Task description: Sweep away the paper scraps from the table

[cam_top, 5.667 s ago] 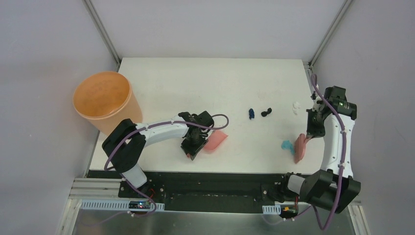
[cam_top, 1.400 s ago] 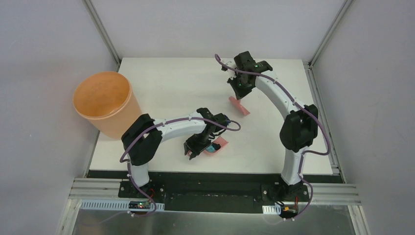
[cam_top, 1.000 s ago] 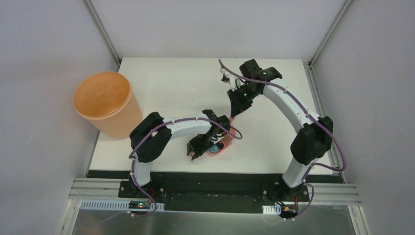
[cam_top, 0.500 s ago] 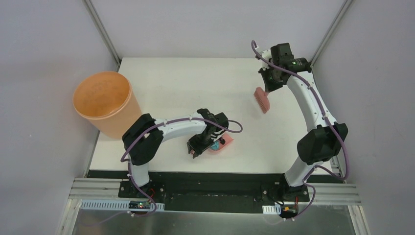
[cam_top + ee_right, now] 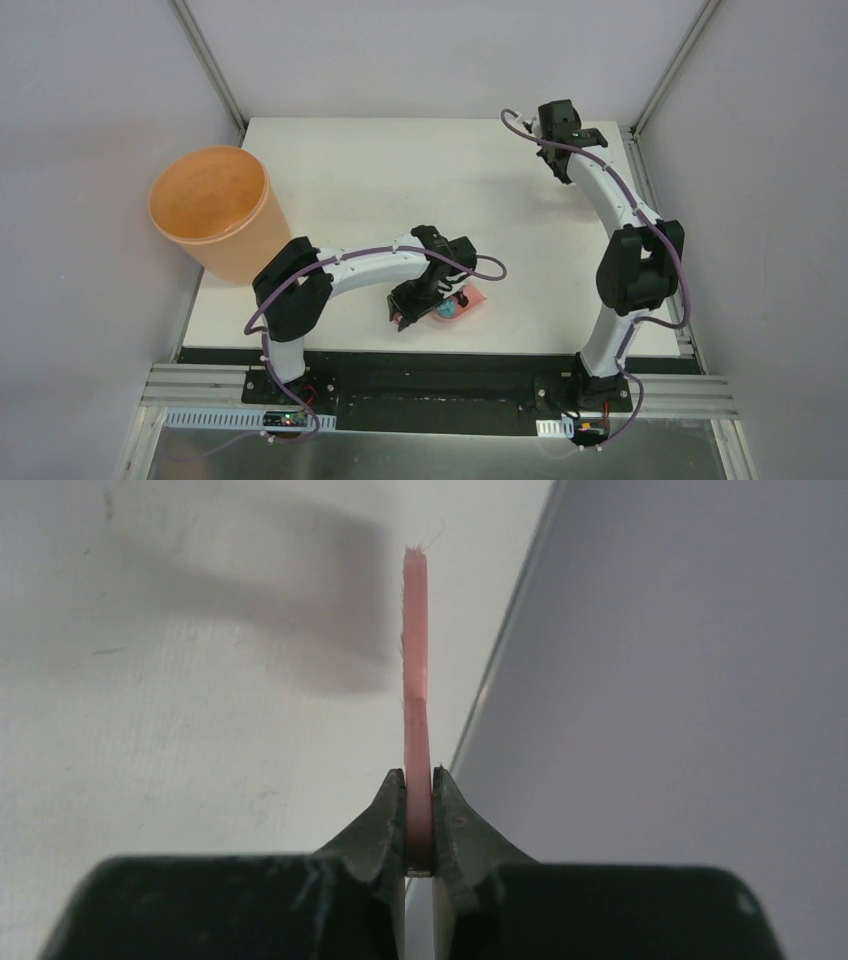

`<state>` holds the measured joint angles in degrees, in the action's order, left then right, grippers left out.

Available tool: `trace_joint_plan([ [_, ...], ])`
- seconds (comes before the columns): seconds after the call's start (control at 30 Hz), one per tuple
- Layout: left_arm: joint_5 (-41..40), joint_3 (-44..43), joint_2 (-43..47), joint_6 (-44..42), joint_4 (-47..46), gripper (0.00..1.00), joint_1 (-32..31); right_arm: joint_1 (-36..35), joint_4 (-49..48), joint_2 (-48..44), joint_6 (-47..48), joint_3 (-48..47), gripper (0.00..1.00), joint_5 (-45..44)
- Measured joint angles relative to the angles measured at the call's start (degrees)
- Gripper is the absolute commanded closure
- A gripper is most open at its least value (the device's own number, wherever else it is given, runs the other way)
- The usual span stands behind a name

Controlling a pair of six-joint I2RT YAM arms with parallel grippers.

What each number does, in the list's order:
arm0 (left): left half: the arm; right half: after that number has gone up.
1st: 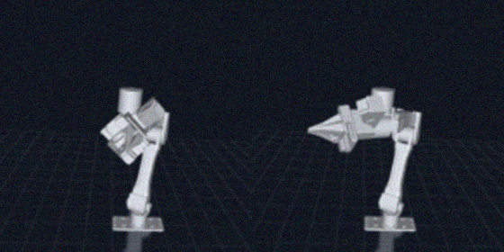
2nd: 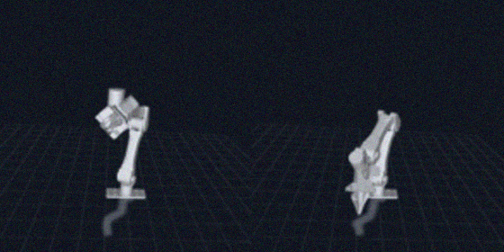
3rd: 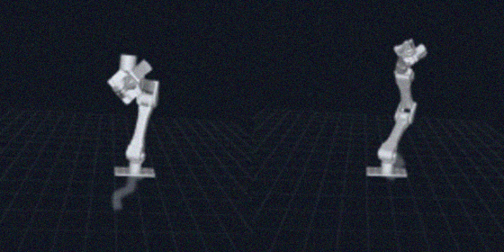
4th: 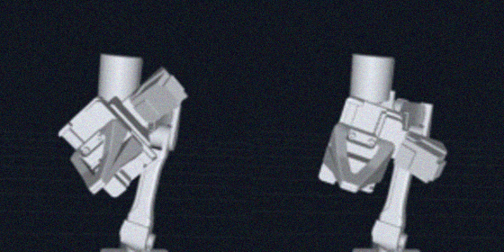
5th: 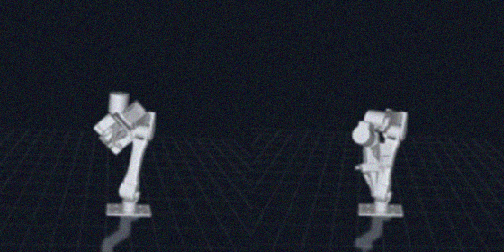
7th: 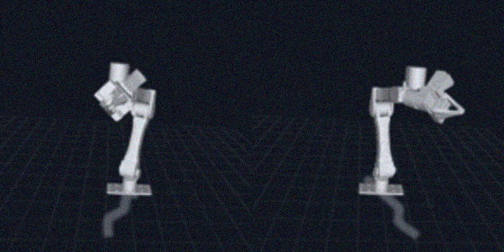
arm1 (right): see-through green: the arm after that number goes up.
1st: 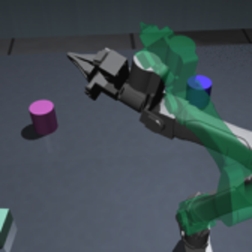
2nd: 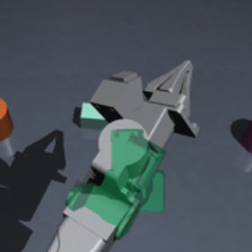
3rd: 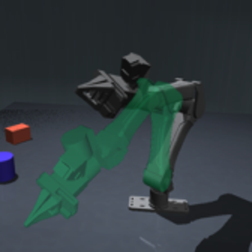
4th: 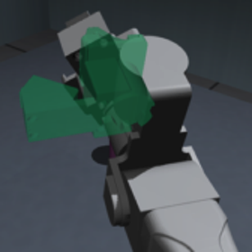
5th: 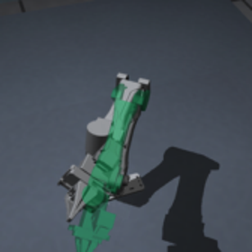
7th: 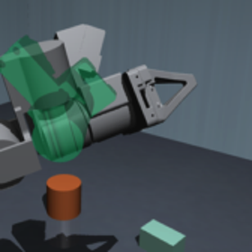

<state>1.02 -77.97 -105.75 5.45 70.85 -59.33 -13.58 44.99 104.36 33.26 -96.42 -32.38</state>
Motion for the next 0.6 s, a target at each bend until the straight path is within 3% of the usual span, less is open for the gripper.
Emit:
trace_joint_plan([
  [0.27, 0.8, -2.0, -1.8, -0.5, 2.2, 1.0, -1.3, -0.5, 14.6, 1.9, -8.3, -0.9, 1.0, 14.6],
  [0.47, 0.7, -2.4, -2.3, -0.5, 2.3, 1.0, -2.2, -1.9, 16.8, -8.9, -11.3, 4.3, 1.0, 20.5],
  [0.6, 0.7, -2.3, -1.8, -0.4, 2.2, 1.0, -2.3, -2.3, 9.7, -20.0, -3.9, 14.1, 1.0, 18.6],
])
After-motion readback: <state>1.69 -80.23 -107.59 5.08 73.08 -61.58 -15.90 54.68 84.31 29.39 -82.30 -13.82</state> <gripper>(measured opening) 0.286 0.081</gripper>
